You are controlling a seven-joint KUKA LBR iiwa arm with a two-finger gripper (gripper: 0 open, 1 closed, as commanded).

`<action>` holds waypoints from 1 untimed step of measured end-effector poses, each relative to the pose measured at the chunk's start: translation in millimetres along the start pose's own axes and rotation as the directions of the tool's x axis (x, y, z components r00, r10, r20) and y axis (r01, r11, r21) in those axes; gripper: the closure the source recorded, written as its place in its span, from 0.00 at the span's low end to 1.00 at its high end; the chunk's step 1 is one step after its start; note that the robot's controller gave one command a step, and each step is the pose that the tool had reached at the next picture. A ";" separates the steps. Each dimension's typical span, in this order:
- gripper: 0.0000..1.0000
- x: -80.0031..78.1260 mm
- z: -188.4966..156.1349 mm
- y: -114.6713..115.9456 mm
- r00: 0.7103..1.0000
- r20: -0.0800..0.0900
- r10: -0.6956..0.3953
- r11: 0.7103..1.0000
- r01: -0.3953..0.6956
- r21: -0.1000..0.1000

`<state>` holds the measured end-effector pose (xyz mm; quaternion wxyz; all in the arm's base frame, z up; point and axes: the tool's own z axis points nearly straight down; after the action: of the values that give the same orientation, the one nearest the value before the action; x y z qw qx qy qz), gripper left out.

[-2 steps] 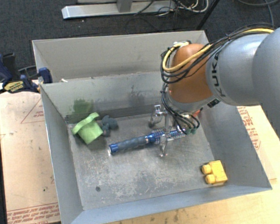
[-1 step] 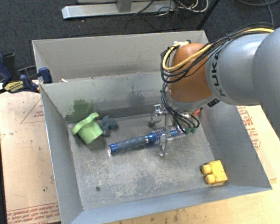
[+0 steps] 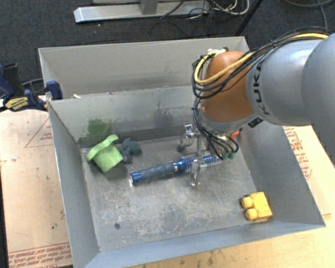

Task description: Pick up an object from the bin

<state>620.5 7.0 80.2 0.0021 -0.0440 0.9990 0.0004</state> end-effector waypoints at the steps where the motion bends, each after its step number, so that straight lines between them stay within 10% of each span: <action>1: 1.00 -0.9 -1.2 0.0 1.000 0.002 0.000 1.000 0.000 0.000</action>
Offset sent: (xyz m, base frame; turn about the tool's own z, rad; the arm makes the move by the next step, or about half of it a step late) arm 0.0000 0.0000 0.0000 0.0000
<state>621.3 7.0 81.4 0.0032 -0.0439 0.9990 0.0004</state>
